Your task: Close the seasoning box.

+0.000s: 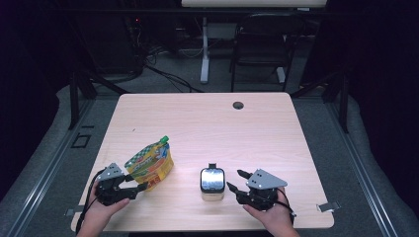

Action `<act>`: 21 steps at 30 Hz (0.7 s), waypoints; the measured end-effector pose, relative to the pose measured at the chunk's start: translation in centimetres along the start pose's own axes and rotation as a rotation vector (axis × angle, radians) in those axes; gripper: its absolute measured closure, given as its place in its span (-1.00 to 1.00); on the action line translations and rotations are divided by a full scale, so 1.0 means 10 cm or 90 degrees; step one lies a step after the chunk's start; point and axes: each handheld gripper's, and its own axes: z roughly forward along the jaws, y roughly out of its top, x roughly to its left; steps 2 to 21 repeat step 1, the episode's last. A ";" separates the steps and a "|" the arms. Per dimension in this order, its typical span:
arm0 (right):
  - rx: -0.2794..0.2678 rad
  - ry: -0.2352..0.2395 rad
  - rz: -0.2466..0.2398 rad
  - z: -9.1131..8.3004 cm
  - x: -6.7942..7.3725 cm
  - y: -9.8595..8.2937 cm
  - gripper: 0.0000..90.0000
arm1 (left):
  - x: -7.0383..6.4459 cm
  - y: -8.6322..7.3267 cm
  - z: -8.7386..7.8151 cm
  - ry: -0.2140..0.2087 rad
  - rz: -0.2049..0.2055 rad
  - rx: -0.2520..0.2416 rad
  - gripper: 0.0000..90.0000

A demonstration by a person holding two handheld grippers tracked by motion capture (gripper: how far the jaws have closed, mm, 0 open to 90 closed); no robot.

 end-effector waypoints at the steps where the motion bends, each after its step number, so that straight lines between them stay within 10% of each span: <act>1: -0.003 -0.002 0.006 0.00 -0.01 -0.01 0.04 | 0.00 0.00 0.00 0.000 0.000 0.000 -0.08; 21: -0.003 -0.002 0.006 0.00 -0.01 -0.01 0.04 | 0.00 0.00 0.00 0.000 0.000 0.000 -0.08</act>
